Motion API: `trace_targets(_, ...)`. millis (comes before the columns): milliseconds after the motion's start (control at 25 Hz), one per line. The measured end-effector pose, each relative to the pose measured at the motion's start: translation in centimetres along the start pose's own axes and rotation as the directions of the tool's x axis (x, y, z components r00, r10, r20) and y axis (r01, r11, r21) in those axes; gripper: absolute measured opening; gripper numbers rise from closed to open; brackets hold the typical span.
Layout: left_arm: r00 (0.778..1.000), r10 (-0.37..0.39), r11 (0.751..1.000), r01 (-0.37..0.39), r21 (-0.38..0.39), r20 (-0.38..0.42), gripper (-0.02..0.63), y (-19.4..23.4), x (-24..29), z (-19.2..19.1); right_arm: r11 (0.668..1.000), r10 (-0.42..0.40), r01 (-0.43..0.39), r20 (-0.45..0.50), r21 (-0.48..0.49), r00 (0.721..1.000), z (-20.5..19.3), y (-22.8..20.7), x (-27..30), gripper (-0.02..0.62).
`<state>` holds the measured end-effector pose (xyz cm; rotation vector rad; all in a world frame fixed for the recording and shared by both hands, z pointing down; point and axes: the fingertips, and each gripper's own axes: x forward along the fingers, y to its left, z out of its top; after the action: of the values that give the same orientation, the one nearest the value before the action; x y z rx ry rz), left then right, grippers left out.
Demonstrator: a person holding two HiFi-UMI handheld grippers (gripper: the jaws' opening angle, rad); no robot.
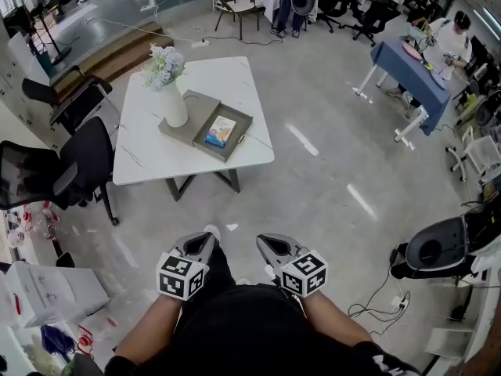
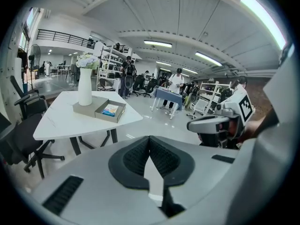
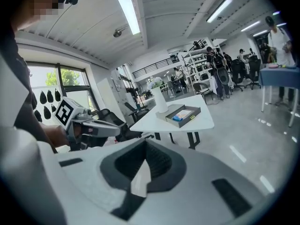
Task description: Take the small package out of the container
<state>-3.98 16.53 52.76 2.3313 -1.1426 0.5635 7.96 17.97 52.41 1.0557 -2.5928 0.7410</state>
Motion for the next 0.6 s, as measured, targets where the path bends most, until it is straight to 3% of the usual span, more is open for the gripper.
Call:
trace_targets(200,0.999,-0.028,0.999,0.028,0.026,0.028,0.002,2.0,2.9,3.3,0.998,-0.067,0.067,0.007,-0.01,0.998,2.1,-3.5,1.0,0.0)
trace_targets(600,0.999,-0.037,0.999,0.036,0.04,0.025,0.002,10.8,8.1,11.0,0.986,-0.164,0.164,0.029,0.017,0.986,10.1,-10.2,7.4,0.0)
